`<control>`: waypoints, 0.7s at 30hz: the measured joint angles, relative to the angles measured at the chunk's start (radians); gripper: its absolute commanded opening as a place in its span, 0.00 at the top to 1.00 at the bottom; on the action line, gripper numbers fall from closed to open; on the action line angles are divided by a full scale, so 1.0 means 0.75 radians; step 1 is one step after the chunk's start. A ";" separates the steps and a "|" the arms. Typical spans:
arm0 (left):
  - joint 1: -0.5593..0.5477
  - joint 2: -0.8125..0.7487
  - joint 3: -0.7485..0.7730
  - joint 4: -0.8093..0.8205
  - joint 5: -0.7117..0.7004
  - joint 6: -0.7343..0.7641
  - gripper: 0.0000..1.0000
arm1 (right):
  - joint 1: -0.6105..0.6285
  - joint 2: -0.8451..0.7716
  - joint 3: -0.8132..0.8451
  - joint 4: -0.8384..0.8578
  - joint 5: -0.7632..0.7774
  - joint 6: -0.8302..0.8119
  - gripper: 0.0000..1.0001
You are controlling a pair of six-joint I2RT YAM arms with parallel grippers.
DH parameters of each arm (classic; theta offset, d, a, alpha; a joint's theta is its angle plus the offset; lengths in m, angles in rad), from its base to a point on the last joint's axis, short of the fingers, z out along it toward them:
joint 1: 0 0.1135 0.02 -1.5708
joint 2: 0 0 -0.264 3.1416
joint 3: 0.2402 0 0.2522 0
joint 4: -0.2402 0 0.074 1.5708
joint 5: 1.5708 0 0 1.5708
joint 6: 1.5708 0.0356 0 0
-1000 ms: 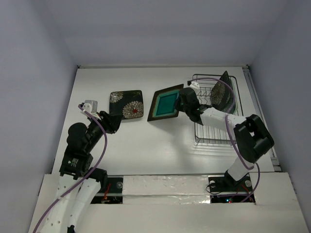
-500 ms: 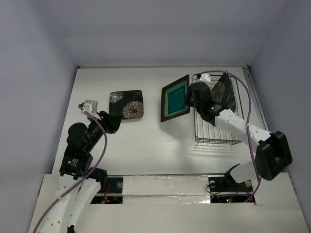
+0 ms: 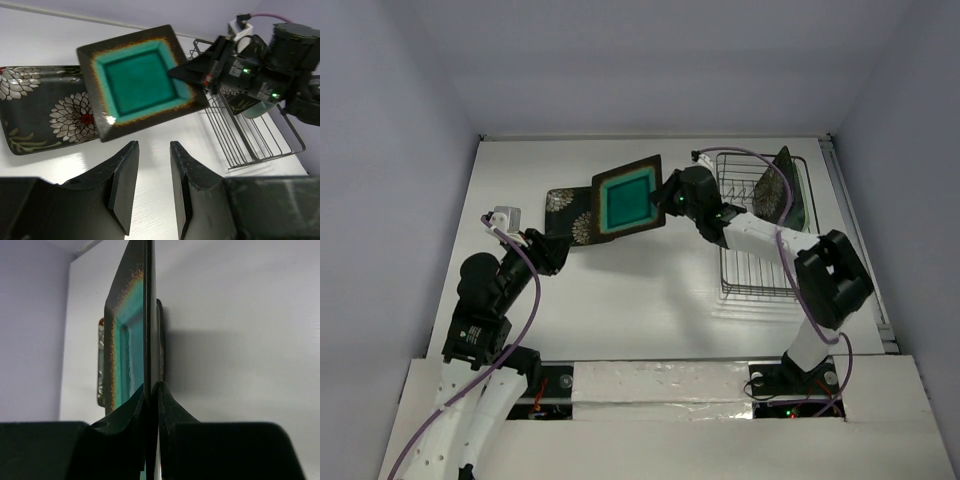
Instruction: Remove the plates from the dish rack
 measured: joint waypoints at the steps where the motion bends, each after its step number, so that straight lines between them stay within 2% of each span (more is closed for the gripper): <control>1: 0.000 0.000 0.000 0.000 0.000 -0.001 0.71 | 0.007 0.038 0.020 0.022 -0.011 0.028 1.00; 9: 0.000 -0.004 0.000 0.000 -0.001 -0.001 0.71 | 0.068 0.370 0.230 0.205 -0.090 0.231 1.00; 21: 0.000 -0.006 0.000 0.000 -0.001 0.000 0.71 | 0.133 0.640 0.407 0.235 -0.143 0.364 1.00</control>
